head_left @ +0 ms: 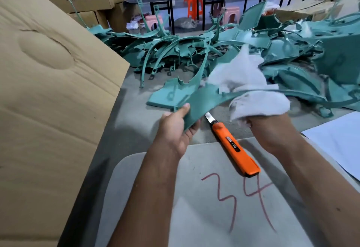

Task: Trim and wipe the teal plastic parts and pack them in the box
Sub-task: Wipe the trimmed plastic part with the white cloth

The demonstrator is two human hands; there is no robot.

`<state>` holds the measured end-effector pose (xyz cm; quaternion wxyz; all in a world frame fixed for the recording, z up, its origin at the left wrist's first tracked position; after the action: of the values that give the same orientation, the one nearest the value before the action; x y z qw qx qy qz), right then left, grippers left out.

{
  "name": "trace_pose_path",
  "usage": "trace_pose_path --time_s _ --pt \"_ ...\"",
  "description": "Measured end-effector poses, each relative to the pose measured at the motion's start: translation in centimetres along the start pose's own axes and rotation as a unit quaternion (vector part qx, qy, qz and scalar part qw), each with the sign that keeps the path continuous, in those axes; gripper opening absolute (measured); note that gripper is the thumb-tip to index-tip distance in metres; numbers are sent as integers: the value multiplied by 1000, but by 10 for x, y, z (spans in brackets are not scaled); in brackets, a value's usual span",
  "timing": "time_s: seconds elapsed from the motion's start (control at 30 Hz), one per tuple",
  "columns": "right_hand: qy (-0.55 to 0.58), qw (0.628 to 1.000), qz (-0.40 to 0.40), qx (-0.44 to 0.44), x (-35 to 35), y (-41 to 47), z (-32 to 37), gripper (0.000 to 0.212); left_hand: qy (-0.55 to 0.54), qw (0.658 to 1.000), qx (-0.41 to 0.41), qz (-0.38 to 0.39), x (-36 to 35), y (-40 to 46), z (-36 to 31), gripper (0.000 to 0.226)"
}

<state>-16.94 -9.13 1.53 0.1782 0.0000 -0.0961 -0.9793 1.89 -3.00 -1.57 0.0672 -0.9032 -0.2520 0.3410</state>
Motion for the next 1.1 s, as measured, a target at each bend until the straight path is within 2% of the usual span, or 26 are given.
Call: trace_pose_path --time_s 0.1,0.17,0.23,0.3,0.37,0.4,0.43,0.5,0.53,0.57,0.6,0.63,0.67,0.73,0.77,0.87,0.9,1.0,1.03,1.1 --pt "-34 999 6 -2 5 -4 -1 50 73 997 16 29 -8 -4 10 30" --pt "-37 999 -27 17 7 -6 2 39 90 995 8 46 -9 -1 7 34" --pt "-21 996 -61 54 4 -6 14 33 141 988 7 56 -3 -2 3 48" --pt "47 992 -82 87 7 -3 22 33 292 954 -69 25 10 1 -9 59" --pt "166 975 -136 53 18 0 16 30 410 885 -220 7 13 3 -30 41" --pt "213 963 -161 30 23 1 9 20 425 863 -270 52 6 -1 -35 36" --pt "250 952 -177 8 23 2 3 13 419 852 -288 128 -4 -6 -34 40" --pt "283 941 -183 -3 16 2 -6 14 418 826 -270 265 -23 -16 -20 54" --pt "285 941 -182 3 11 2 -7 15 421 815 -275 288 -29 -20 -12 54" --pt "288 940 -180 4 5 1 -6 18 432 804 -305 271 -32 -22 -7 45" --pt "303 935 -182 -1 2 -1 -8 22 451 789 -353 224 -34 -23 -6 30" --pt "324 928 -184 -15 -1 -1 -9 24 474 766 -397 178 -35 -24 -7 26" --pt "345 919 -188 -31 -1 -1 -10 23 497 741 -427 144 -36 -23 -8 36" --pt "379 900 -199 -77 5 -1 -13 8 509 724 -444 139 -38 -23 -9 45" --pt "400 885 -214 -105 11 0 -16 5 511 721 -444 148 -38 -22 -11 46" --pt "482 822 -254 -166 37 6 -24 26 500 734 -430 160 -31 -17 -12 42" --pt "493 812 -259 -176 42 7 -24 29 489 740 -435 157 -30 -18 -14 41" --pt "438 841 -261 -178 55 8 -24 29 461 737 -472 145 -30 -24 -20 41" --pt "442 841 -262 -171 55 8 -25 25 463 726 -488 140 -30 -25 -21 36" --pt "482 816 -271 -168 53 8 -31 17 475 696 -522 131 -30 -28 -23 16"
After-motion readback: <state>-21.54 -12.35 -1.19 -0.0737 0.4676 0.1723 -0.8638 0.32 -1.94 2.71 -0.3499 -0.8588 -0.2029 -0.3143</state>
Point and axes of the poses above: each hand's wrist, its own y-axis towards the middle knuckle, its own x-axis out of the back of the hand, z = x × y, the point moved 6 cm from there along y, towards the middle knuckle, and after that the axes turned 5 degrees about -x, right-handed, at the moved point
